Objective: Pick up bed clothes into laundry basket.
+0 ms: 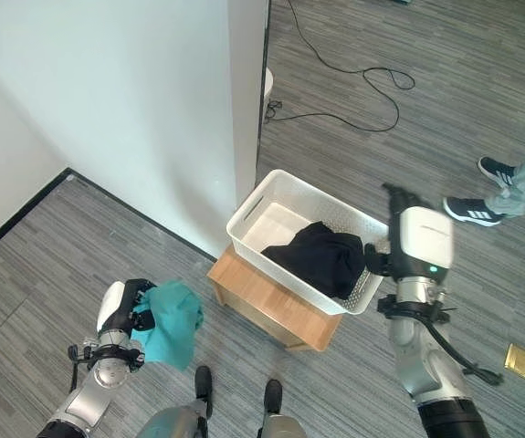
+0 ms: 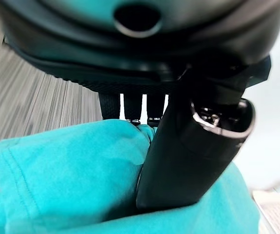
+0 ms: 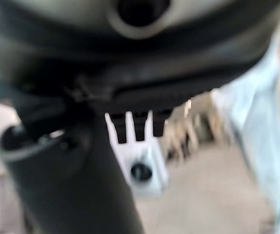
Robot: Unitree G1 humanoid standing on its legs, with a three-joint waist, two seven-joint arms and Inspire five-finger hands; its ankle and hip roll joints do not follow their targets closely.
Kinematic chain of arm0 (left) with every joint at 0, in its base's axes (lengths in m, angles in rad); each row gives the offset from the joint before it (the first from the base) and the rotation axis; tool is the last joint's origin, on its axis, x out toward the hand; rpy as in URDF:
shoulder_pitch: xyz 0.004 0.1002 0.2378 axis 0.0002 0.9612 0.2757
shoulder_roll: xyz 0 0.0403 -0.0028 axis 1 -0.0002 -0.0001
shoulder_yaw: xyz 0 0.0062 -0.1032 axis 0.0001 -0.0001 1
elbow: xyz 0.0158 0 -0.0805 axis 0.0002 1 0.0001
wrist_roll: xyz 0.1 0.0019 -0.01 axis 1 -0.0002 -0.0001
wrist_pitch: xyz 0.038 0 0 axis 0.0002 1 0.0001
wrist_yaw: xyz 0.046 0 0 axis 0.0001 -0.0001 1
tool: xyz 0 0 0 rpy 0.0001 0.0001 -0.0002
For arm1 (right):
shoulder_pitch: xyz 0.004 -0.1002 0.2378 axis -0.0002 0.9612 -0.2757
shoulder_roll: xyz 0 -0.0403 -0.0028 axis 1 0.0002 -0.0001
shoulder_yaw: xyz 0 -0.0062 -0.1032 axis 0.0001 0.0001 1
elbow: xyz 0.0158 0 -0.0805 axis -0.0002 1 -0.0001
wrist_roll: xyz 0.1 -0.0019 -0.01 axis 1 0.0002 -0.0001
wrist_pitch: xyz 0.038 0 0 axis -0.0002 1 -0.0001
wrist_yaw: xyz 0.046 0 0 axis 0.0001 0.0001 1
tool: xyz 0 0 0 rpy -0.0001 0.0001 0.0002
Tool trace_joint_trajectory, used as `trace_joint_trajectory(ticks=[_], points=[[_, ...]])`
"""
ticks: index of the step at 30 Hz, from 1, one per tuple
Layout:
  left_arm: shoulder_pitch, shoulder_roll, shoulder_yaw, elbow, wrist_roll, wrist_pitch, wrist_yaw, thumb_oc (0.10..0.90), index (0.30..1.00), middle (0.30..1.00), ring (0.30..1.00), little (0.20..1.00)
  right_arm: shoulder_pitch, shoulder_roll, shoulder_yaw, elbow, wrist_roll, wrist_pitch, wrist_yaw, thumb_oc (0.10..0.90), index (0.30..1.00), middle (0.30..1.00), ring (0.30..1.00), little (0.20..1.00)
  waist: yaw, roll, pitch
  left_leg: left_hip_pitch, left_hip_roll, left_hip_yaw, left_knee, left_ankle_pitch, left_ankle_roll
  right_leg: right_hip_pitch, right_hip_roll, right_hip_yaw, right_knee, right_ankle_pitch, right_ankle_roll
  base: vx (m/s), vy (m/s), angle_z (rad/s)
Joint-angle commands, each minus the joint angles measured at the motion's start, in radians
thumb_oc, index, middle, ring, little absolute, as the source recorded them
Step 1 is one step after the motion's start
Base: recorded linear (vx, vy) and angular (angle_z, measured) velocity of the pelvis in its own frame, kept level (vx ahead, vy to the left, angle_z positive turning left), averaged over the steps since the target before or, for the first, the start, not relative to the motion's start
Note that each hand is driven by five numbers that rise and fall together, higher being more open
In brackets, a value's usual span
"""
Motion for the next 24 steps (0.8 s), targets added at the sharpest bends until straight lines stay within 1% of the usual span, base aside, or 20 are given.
trace_joint_trajectory(ticks=[1, 2, 3, 4, 5, 6, 7, 10, 11, 12, 14, 15, 16, 17, 18, 19, 20, 21, 22, 24], points=[[-0.073, 0.016, 0.022, -0.031, 0.067, -0.034, 0.181, 0.4, 0.3, 0.3, 0.3, 0.3, 0.083, 0.029, -0.122, -0.027, 0.006, 0.039, -0.276, 0.8, 0.9, 0.9, 0.9, 0.9, -0.036, -0.008, -0.108, 0.051, 0.053, 0.057, 0.002, -0.125, -0.079, 0.086, -0.097, -0.026, 0.012, -0.111, 0.112, 0.05, 0.016, -0.01], [-0.072, 0.017, 0.018, -0.029, 0.067, -0.034, 0.183, 0.4, 0.3, 0.3, 0.3, 0.3, 0.087, 0.031, -0.123, -0.027, 0.008, 0.038, -0.28, 0.8, 0.9, 0.9, 0.9, 0.9, -0.034, -0.01, -0.11, 0.052, 0.053, 0.056, 0.002, -0.126, -0.079, 0.087, -0.097, -0.026, 0.012, -0.112, 0.113, 0.04, 0.018, -0.04], [-0.087, 0.021, 0.007, -0.064, 0.06, -0.039, 0.215, 0.4, 0.3, 0.3, 0.3, 0.3, 0.133, 0.072, -0.095, 0.044, 0.031, 0.042, -0.304, 0.8, 0.9, 0.9, 0.9, 0.9, -0.05, -0.003, -0.111, 0.056, 0.054, 0.062, 0.002, -0.126, -0.078, 0.086, -0.098, -0.022, 0.012, -0.109, 0.113, 0.01, 0.007, -0.05], [-0.084, 0.023, 0.006, -0.066, 0.059, -0.038, 0.216, 0.4, 0.3, 0.3, 0.3, 0.3, 0.132, 0.072, -0.091, 0.05, 0.034, 0.039, -0.31, 0.8, 0.9, 0.9, 0.9, 0.9, -0.049, -0.005, -0.113, 0.056, 0.054, 0.063, 0.002, -0.127, -0.079, 0.086, -0.098, -0.021, 0.012, -0.109, 0.113, 0.0, 0.011, -0.09], [-0.094, 0.034, -0.004, -0.113, 0.055, -0.045, 0.225, 0.4, 0.3, 0.3, 0.3, 0.3, 0.144, 0.098, -0.064, 0.116, 0.069, 0.03, -0.315, 0.8, 0.9, 0.9, 0.9, 0.9, -0.056, -0.003, -0.113, 0.058, 0.054, 0.066, 0.002, -0.126, -0.077, 0.085, -0.097, -0.016, 0.013, -0.107, 0.112, -0.04, 0.02, -0.16], [-0.128, 0.055, -0.027, -0.186, 0.049, -0.047, 0.211, 0.4, 0.3, 0.3, 0.3, 0.3, 0.164, 0.13, -0.012, 0.234, 0.138, 0.006, -0.297, 0.8, 0.9, 0.9, 0.9, 0.9, -0.068, 0.003, -0.109, 0.058, 0.054, 0.071, 0.002, -0.123, -0.077, 0.081, -0.098, -0.007, 0.014, -0.102, 0.112, -0.04, 0.02, -0.18], [-0.127, 0.057, -0.025, -0.19, 0.049, -0.045, 0.209, 0.4, 0.3, 0.3, 0.3, 0.3, 0.158, 0.129, -0.008, 0.243, 0.142, 0.001, -0.301, 0.8, 0.9, 0.9, 0.9, 0.9, -0.068, 0.001, -0.108, 0.058, 0.054, 0.072, 0.002, -0.124, -0.077, 0.081, -0.098, -0.006, 0.014, -0.102, 0.112, -0.06, 0.029, -0.18], [-0.218, 0.102, -0.035, -0.307, 0.109, -0.047, 0.173, 0.4, 0.3, 0.3, 0.3, 0.3, 0.167, 0.18, 0.129, 0.5, 0.19, -0.025, -0.212, 0.8, 0.9, 0.9, 0.9, 0.9, -0.085, 0.009, -0.095, 0.059, 0.054, 0.088, 0.002, -0.115, -0.074, 0.076, -0.101, 0.008, 0.018, -0.089, 0.113, -0.08, 0.039, -0.13], [-0.251, 0.116, -0.028, -0.333, 0.124, -0.05, 0.162, 0.4, 0.3, 0.3, 0.3, 0.3, 0.166, 0.192, 0.158, 0.563, 0.199, -0.036, -0.182, 0.8, 0.9, 0.9, 0.9, 0.9, -0.087, 0.009, -0.097, 0.061, 0.053, 0.089, 0.002, -0.125, -0.076, 0.078, -0.102, 0.011, 0.016, -0.094, 0.115, -0.07, 0.03, -0.22], [-0.303, 0.134, -0.022, -0.376, 0.134, -0.062, 0.145, 0.4, 0.3, 0.3, 0.3, 0.3, 0.162, 0.212, 0.199, 0.648, 0.216, -0.044, -0.124, 0.8, 0.9, 0.9, 0.9, 0.9, -0.09, 0.009, -0.095, 0.065, 0.053, 0.092, 0.002, -0.125, -0.076, 0.08, -0.103, 0.015, 0.016, -0.093, 0.116, -0.02, 0.021, -0.22], [-0.381, 0.148, -0.021, -0.447, 0.129, -0.095, 0.111, 0.4, 0.3, 0.3, 0.3, 0.3, 0.157, 0.232, 0.258, 0.749, 0.222, -0.048, -0.028, 0.8, 0.9, 0.9, 0.9, 0.9, -0.092, 0.01, -0.097, 0.07, 0.053, 0.095, 0.002, -0.126, -0.077, 0.083, -0.107, 0.018, 0.017, -0.093, 0.118, -0.05, 0.013, -0.11], [-0.462, 0.158, -0.019, -0.506, 0.114, -0.121, 0.103, 0.4, 0.3, 0.3, 0.3, 0.3, 0.162, 0.245, 0.292, 0.808, 0.237, -0.056, 0.047, 0.8, 0.9, 0.9, 0.9, 0.9, -0.097, 0.012, -0.105, 0.077, 0.052, 0.095, 0.002, -0.127, -0.078, 0.088, -0.11, 0.021, 0.016, -0.093, 0.12, -0.04, 0.002, -0.02], [-0.466, 0.16, -0.019, -0.506, 0.112, -0.12, 0.102, 0.4, 0.3, 0.3, 0.3, 0.3, 0.156, 0.246, 0.292, 0.812, 0.238, -0.058, 0.048, 0.8, 0.9, 0.9, 0.9, 0.9, -0.096, 0.011, -0.101, 0.077, 0.052, 0.096, 0.002, -0.126, -0.078, 0.088, -0.11, 0.022, 0.016, -0.092, 0.12, -0.07, -0.001, -0.02], [-0.514, 0.163, -0.022, -0.518, 0.099, -0.132, 0.102, 0.4, 0.3, 0.3, 0.3, 0.3, 0.159, 0.247, 0.299, 0.823, 0.248, -0.068, 0.073, 0.8, 0.9, 0.9, 0.9, 0.9, -0.101, 0.012, -0.101, 0.077, 0.054, 0.099, 0.002, -0.115, -0.077, 0.085, -0.11, 0.025, 0.018, -0.085, 0.118, 0.0, 0.0, 0.0], [-0.542, 0.159, -0.027, -0.515, 0.089, -0.132, 0.102, 0.4, 0.3, 0.3, 0.3, 0.3, 0.156, 0.248, 0.301, 0.825, 0.259, -0.072, 0.088, 0.8, 0.9, 0.9, 0.9, 0.9, -0.104, 0.012, -0.106, 0.084, 0.053, 0.098, 0.002, -0.127, -0.078, 0.09, -0.112, 0.026, 0.017, -0.093, 0.121, -0.05, -0.003, -0.08], [-0.586, 0.158, -0.04, -0.504, 0.075, -0.135, 0.108, 0.4, 0.3, 0.3, 0.3, 0.3, 0.148, 0.244, 0.299, 0.817, 0.274, -0.076, 0.101, 0.8, 0.9, 0.9, 0.9, 0.9, -0.109, 0.014, -0.103, 0.084, 0.054, 0.102, 0.002, -0.117, -0.076, 0.086, -0.112, 0.031, 0.017, -0.084, 0.12, 0.03, -0.003, -0.1], [-0.61, 0.156, -0.045, -0.499, 0.068, -0.135, 0.108, 0.4, 0.3, 0.3, 0.3, 0.3, 0.146, 0.241, 0.294, 0.806, 0.288, -0.082, 0.106, 0.8, 0.9, 0.9, 0.9, 0.9, -0.115, 0.015, -0.108, 0.091, 0.053, 0.103, 0.002, -0.128, -0.077, 0.09, -0.114, 0.035, 0.016, -0.092, 0.122, -0.03, 0.006, -0.21], [-0.649, 0.147, -0.068, -0.472, 0.055, -0.135, 0.101, 0.4, 0.3, 0.3, 0.3, 0.3, 0.147, 0.232, 0.284, 0.782, 0.302, -0.085, 0.112, 0.8, 0.9, 0.9, 0.9, 0.9, -0.127, 0.019, -0.106, 0.092, 0.056, 0.112, 0.002, -0.118, -0.075, 0.081, -0.111, 0.045, 0.017, -0.081, 0.12, 0.01, 0.007, -0.22], [-0.651, 0.146, -0.069, -0.47, 0.055, -0.136, 0.101, 0.4, 0.3, 0.3, 0.3, 0.3, 0.148, 0.231, 0.283, 0.781, 0.302, -0.084, 0.113, 0.8, 0.9, 0.9, 0.9, 0.9, -0.126, 0.019, -0.106, 0.092, 0.056, 0.113, 0.002, -0.118, -0.075, 0.081, -0.111, 0.046, 0.017, -0.081, 0.12, -0.03, 0.009, -0.2], [-0.658, 0.133, -0.088, -0.432, 0.019, -0.139, 0.072, 0.4, 0.3, 0.3, 0.3, 0.3, 0.145, 0.223, 0.281, 0.763, 0.306, -0.087, 0.122, 0.8, 0.9, 0.9, 0.9, 0.9, -0.137, 0.021, -0.103, 0.099, 0.057, 0.121, 0.002, -0.12, -0.075, 0.077, -0.11, 0.057, 0.017, -0.079, 0.119, 0.0, -0.001, -0.13]])
